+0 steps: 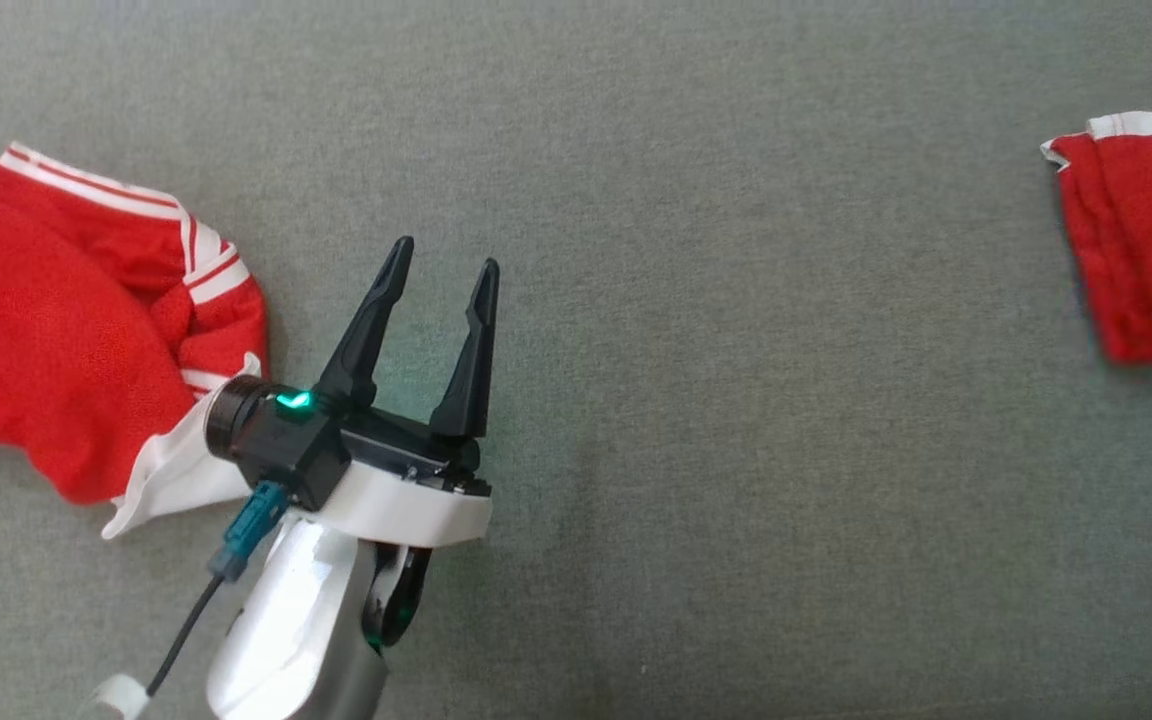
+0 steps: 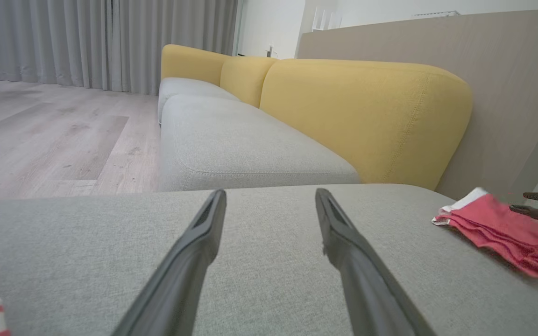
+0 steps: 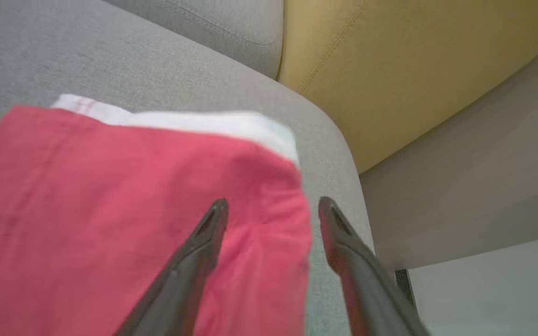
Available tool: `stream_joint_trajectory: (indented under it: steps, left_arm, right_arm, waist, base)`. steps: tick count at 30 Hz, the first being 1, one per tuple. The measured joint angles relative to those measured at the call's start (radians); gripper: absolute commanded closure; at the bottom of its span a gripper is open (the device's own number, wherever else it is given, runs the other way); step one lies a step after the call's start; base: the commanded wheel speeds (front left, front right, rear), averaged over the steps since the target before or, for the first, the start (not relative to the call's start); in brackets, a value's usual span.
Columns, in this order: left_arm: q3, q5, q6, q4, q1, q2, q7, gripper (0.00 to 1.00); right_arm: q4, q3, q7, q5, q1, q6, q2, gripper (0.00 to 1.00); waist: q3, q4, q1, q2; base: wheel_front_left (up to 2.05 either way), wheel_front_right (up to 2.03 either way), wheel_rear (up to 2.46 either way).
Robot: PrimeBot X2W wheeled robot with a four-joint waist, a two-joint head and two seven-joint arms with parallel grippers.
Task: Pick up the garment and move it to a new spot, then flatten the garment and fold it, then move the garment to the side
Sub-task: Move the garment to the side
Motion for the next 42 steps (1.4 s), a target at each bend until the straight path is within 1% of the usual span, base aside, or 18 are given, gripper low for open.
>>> stream_joint_trajectory:
  steps: [6,10,15,20,23,25,28,31,33,34,37,38,40,42]
  left_arm:
    - [0.028,0.0,0.0,0.003,0.008,0.0,0.0,0.0]
    - [0.047,0.0,0.0,0.003,0.037,0.0,0.0,0.0]
    - [0.066,-0.003,0.01,0.002,0.094,0.0,0.0,0.0]
    - [0.086,-0.012,0.018,-0.001,0.14,0.0,0.0,0.0]
    - [0.095,-0.012,0.018,-0.001,0.17,0.0,0.0,0.0]
    - [0.097,-0.012,0.018,-0.001,0.188,0.0,0.0,0.0]
    - [0.101,-0.012,0.02,-0.001,0.208,0.0,0.0,0.0]
    - [0.103,-0.014,0.026,-0.002,0.225,0.0,0.0,0.0]
    - [0.105,-0.025,0.026,-0.005,0.237,0.0,0.0,0.0]
    - [0.107,-0.031,0.026,-0.006,0.242,0.001,0.0,0.0]
    - [0.118,-0.035,0.026,-0.003,0.257,0.001,0.0,0.0]
    - [0.118,-0.035,0.026,-0.003,0.257,0.001,0.0,0.0]
    - [0.122,-0.035,0.026,-0.001,0.266,0.001,0.0,0.0]
    - [0.123,-0.031,0.026,0.005,0.275,0.001,0.0,0.0]
  right_arm:
    - [0.016,-0.055,-0.027,-0.018,-0.006,0.0,0.049,0.0]
    - [-0.014,-0.086,-0.047,-0.026,-0.025,0.0,0.089,0.0]
    - [-0.109,-0.133,-0.063,-0.033,-0.025,0.0,0.16,0.0]
    - [-0.275,-0.198,-0.072,0.002,0.01,0.0,0.257,0.0]
    - [-0.389,-0.232,-0.072,0.017,0.087,0.0,0.313,0.0]
    - [-0.457,-0.27,-0.067,0.039,0.154,0.0,0.355,0.0]
    - [-0.562,-0.307,-0.059,0.042,0.261,0.0,0.419,0.0]
    - [-0.652,-0.347,-0.057,0.034,0.382,0.0,0.507,0.0]
    - [-0.685,-0.395,-0.06,0.043,0.469,0.0,0.575,0.0]
    - [-0.693,-0.407,-0.062,0.044,0.511,0.0,0.597,0.0]
    - [-0.703,-0.436,-0.072,0.007,0.626,0.0,0.619,0.0]
    - [-0.703,-0.436,-0.072,0.007,0.626,0.0,0.619,0.0]
    - [-0.704,-0.439,-0.076,-0.028,0.681,0.0,0.622,0.0]
    - [-0.705,-0.442,-0.081,-0.035,0.718,0.0,0.632,0.0]
  waist:
    - [-0.056,-0.016,-0.0001,0.0]
    - [-0.106,-0.031,-0.0001,0.0]
    - [-0.18,-0.047,-0.0002,0.0]
    - [-0.253,-0.054,-0.0003,0.0]
    - [-0.289,-0.054,-0.0003,0.0]
    - [-0.31,-0.052,-0.0003,0.0]
    - [-0.334,-0.046,-0.0003,0.0]
    - [-0.347,-0.038,-0.0004,0.0]
    - [-0.35,-0.032,-0.0001,0.0]
    - [-0.351,-0.03,-0.0001,0.0]
    - [-0.353,-0.024,-0.0001,0.0]
    - [-0.353,-0.024,-0.0001,0.0]
    - [-0.353,-0.02,-0.0002,0.0]
    - [-0.353,-0.016,-0.0002,0.0001]
  base:
    - [0.0,0.0,0.0]
    - [0.0,0.0,0.0]
    - [0.0,0.0,0.0]
    - [0.0,0.0,0.0]
    - [0.0,0.0,0.0]
    - [0.0,0.0,0.0]
    - [0.0,0.0,0.0]
    - [0.0,0.0,0.0]
    - [0.0,0.0,0.0]
    - [0.0,0.0,0.0]
    - [0.0,0.0,0.0]
    - [0.0,0.0,0.0]
    - [0.0,0.0,0.0]
    - [0.0,0.0,0.0]
